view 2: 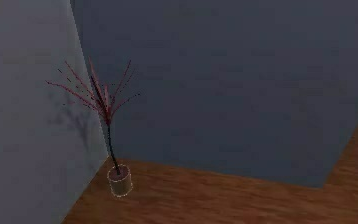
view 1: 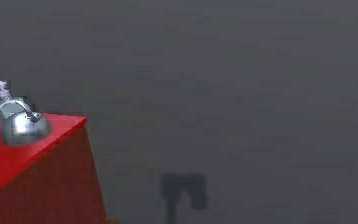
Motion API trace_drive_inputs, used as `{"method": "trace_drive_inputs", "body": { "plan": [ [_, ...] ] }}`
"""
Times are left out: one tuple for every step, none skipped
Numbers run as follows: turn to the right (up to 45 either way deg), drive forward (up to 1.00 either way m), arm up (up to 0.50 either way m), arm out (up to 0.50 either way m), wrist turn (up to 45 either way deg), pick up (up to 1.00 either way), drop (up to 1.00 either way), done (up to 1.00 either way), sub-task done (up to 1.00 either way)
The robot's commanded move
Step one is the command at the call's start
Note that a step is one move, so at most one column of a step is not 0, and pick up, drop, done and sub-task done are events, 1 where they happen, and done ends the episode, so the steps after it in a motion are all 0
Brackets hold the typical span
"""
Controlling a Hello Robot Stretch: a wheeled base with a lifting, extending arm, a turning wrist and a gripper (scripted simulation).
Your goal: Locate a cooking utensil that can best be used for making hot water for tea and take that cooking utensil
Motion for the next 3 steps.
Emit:
{"method": "trace_drive_inputs", "body": {
  "plan": [
    [0.0,0.3,0.0,0.0,0.0,0.0,0.0,0.0,0.0],
    [-45.0,0.0,0.0,0.0,0.0,0.0,0.0,0.0,0.0],
    [-45.0,0.0,0.0,0.0,0.0,0.0,0.0,0.0,0.0]
  ]
}}
